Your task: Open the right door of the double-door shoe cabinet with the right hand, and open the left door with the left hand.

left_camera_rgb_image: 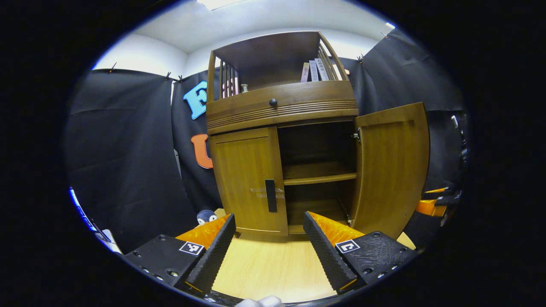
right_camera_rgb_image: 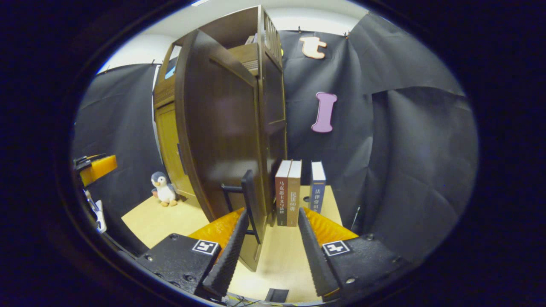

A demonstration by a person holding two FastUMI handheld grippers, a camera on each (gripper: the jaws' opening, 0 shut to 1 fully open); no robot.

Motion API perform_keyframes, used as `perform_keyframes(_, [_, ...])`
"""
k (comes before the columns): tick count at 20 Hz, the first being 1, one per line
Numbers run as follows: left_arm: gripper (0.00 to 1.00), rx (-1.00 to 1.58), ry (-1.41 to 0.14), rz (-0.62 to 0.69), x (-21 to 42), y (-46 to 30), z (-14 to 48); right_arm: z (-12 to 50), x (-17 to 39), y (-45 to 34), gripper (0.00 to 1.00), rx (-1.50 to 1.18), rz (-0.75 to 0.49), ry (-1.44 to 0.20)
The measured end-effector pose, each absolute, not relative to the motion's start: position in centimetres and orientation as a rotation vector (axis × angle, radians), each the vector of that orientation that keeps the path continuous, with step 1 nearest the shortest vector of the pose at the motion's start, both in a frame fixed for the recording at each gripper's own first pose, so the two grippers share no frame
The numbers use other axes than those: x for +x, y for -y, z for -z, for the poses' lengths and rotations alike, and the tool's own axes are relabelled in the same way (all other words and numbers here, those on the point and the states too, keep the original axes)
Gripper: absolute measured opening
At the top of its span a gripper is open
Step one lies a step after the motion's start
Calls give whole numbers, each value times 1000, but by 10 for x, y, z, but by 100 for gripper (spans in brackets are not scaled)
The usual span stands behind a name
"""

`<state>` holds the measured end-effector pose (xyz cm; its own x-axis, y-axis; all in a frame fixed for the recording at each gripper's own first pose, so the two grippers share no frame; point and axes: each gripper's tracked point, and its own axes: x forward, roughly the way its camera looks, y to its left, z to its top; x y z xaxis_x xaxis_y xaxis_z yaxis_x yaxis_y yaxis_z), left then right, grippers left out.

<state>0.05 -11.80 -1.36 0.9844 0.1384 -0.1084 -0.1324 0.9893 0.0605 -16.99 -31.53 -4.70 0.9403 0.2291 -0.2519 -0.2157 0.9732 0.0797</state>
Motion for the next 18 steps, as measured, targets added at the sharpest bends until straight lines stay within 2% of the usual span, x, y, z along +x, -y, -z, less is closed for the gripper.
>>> perform_keyframes(1, [96, 54, -114, -130, 3, 114, 15, 40, -176, 317, 77, 60, -202, -256])
perform_keyframes(4, [96, 30, -112, -92, 14, 99, 16, 15, -199, 312, 79, 109, -115, -218])
perform_keyframes(8, [96, 58, -110, -41, 35, 66, 17, -11, -225, 275, 100, 108, -32, -152])
perform_keyframes(18, [96, 48, -71, 67, 121, 21, 46, -32, -250, 128, 100, 123, -7, -110])
